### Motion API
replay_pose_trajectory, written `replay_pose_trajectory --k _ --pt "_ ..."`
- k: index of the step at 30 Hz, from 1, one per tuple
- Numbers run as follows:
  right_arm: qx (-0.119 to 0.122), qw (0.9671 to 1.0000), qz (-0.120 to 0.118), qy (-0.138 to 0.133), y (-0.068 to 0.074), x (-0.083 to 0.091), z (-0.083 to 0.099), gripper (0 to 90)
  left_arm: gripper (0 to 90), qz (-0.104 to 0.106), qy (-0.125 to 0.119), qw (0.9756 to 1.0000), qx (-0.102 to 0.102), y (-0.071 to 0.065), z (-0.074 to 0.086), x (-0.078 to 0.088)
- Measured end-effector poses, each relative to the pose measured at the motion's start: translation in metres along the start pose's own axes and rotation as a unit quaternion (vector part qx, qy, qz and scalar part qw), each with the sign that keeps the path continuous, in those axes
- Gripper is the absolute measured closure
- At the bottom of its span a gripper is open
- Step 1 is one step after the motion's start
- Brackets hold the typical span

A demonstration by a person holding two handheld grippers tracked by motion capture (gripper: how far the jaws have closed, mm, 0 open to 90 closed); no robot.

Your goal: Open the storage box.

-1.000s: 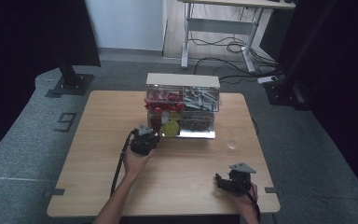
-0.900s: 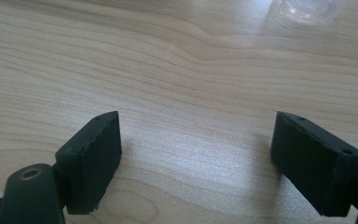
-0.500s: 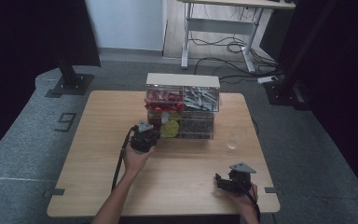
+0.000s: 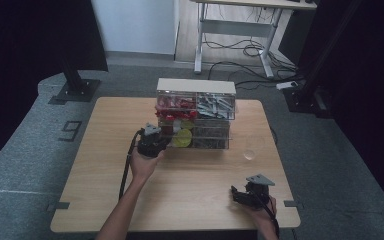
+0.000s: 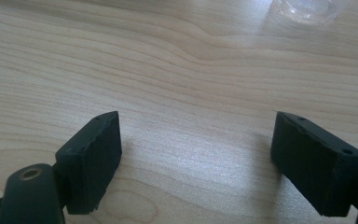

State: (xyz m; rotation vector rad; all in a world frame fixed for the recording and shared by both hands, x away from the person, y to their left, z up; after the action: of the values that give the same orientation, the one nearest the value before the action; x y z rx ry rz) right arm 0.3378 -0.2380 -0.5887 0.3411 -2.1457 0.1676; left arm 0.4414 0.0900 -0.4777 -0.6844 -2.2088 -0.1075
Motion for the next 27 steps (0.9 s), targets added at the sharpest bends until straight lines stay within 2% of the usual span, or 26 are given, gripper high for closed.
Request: replay_pose_trajectory --k 27 --pt "-0.001 1.0 0.0 0.0 0.0 0.0 0.0 16.6 90.0 -0.001 -0.021 0.9998 0.006 0.003 -0.031 0.011"
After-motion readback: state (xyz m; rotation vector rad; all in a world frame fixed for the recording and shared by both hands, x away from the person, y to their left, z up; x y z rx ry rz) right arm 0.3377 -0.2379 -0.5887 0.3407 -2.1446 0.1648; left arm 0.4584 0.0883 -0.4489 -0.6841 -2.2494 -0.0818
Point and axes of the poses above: each handheld gripper's, and its own axes: x roughly backward along the jaws, z roughly out of its underside, y roughly to its left, the point moved 5 cm from there along -x, roughly forward along the jaws, and after that the axes turned 14 degrees about y, right-handed, at the moved point
